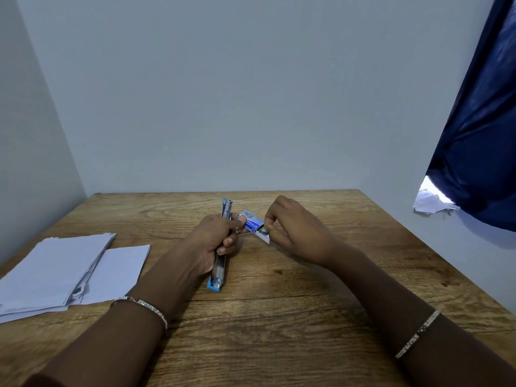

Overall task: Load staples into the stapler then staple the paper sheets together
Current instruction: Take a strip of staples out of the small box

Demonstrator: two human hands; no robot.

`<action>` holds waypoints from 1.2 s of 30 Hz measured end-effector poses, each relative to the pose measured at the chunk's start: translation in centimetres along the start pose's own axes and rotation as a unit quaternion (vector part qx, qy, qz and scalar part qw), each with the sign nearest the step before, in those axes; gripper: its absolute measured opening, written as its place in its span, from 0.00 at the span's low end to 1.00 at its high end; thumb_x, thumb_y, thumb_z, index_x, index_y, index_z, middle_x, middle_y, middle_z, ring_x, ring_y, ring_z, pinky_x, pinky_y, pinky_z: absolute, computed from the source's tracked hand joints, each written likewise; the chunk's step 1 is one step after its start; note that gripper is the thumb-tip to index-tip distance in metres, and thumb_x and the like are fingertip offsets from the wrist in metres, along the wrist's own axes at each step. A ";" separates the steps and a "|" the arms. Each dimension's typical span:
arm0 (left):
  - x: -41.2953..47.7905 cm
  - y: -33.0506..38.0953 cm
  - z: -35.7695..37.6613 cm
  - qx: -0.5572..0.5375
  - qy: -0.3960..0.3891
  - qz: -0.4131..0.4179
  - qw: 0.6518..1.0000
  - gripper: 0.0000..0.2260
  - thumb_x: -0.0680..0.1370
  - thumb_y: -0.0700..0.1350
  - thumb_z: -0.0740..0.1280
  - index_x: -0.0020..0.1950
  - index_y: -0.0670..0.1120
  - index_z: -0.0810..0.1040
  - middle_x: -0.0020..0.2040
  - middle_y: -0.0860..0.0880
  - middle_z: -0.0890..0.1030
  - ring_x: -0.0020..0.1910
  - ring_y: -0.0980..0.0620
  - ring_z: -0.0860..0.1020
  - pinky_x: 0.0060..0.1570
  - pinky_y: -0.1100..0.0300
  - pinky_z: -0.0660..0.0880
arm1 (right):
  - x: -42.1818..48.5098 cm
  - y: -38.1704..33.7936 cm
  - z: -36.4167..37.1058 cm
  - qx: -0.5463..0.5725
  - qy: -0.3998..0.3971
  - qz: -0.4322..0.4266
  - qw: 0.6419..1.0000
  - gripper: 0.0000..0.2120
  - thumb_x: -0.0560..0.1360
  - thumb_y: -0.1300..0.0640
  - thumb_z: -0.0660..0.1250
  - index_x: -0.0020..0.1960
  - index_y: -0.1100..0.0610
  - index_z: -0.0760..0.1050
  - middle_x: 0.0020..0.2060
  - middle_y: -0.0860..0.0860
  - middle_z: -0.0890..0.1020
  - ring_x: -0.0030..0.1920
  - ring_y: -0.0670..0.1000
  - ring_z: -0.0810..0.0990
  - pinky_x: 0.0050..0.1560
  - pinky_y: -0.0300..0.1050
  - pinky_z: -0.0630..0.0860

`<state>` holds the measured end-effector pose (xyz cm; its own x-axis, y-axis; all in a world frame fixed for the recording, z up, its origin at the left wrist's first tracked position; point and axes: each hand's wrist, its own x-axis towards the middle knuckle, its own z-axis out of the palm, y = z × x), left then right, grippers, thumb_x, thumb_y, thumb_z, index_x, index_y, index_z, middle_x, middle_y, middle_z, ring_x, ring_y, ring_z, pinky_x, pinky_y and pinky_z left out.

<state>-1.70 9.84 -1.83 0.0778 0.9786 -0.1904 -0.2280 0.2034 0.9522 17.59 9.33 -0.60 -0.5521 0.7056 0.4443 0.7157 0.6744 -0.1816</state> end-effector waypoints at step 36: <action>-0.6 0.7 0.3 -0.032 0.060 0.012 0.998 0.06 0.83 0.36 0.61 0.53 0.42 0.76 0.36 0.44 0.72 0.13 0.59 0.62 0.13 0.71 0.56 | 0.2 -0.9 -0.2 0.570 0.114 0.288 0.761 0.10 0.76 0.71 0.66 0.37 0.65 0.74 0.34 0.62 0.85 0.28 0.50 0.84 0.28 0.37 0.79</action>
<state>-1.65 9.36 -1.00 -0.0443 0.9790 -0.1988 -0.2896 0.1778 0.9405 16.96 8.77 -0.15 -0.1065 0.9870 0.1206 -0.0971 0.1104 -0.9891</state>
